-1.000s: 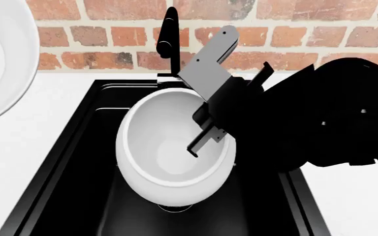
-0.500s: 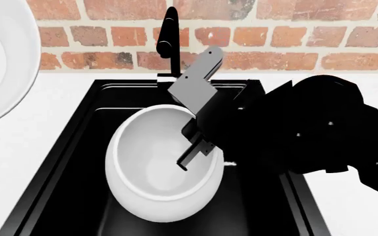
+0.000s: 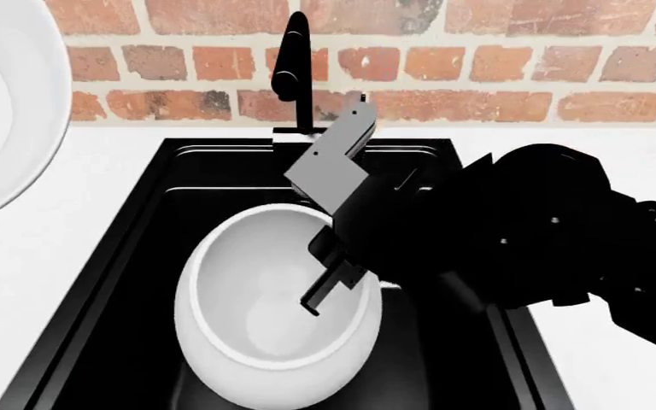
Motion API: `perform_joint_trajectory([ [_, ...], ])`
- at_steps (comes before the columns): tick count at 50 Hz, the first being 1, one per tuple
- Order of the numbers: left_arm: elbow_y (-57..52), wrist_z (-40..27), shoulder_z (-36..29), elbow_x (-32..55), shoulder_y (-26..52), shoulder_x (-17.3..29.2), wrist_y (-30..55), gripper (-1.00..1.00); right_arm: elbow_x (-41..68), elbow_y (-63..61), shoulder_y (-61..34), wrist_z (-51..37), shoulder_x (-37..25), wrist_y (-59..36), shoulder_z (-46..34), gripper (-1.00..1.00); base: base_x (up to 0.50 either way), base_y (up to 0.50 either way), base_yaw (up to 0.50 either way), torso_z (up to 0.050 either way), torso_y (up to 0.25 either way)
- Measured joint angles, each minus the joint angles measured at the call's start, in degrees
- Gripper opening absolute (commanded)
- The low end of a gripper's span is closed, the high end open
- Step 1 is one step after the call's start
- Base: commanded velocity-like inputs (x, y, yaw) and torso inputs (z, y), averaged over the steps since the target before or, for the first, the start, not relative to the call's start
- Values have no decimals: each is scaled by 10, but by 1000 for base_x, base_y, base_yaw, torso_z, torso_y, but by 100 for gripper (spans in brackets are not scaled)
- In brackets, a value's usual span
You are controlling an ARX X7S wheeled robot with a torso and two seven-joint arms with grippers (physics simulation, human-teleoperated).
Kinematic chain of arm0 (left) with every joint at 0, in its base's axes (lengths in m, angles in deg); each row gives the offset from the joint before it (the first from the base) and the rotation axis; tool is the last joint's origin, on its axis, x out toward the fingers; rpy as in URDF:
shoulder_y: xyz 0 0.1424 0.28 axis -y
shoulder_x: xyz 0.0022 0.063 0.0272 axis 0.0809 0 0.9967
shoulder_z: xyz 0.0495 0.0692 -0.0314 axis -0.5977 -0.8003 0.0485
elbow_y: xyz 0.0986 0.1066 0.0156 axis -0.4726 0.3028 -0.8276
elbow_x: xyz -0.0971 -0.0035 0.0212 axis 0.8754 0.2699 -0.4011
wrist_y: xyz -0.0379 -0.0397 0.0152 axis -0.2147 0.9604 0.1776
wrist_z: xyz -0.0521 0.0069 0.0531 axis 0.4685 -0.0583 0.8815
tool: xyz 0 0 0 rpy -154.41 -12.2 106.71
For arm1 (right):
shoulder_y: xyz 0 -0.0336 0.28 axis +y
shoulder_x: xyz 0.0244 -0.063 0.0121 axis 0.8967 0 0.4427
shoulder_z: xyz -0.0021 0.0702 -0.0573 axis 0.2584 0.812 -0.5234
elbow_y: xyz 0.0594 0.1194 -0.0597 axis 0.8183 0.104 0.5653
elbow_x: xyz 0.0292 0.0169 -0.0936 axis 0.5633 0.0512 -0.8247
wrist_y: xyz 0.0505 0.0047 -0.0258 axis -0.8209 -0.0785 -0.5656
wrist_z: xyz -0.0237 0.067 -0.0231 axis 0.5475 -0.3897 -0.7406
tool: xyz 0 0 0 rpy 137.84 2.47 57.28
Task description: Stack the bowls in the sink.
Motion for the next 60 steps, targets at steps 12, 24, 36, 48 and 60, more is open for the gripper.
perform_joint_trajectory([
  [12, -3, 0, -2, 2, 0, 1, -2, -100, -1, 17, 12, 4, 7, 6, -5, -100, 0, 0, 0, 0, 1],
  [24, -4, 0, -3, 3, 0, 1, -3, -100, -21, 44, 35, 23, 19, 20, -15, -100, 0, 0, 0, 1, 0],
  [36, -7, 0, -3, 6, -1, 4, -5, -100, -34, 71, 54, 36, 29, 34, -21, -100, 0, 0, 0, 0, 1],
  [48, -9, 0, -5, 7, -1, 4, -7, -100, -45, 96, 68, 42, 33, 49, -21, -100, 0, 0, 0, 0, 1],
  [60, -10, 0, -6, 8, -1, 4, -9, -100, -48, 107, 74, 41, 34, 52, -23, -100, 0, 0, 0, 1, 0],
])
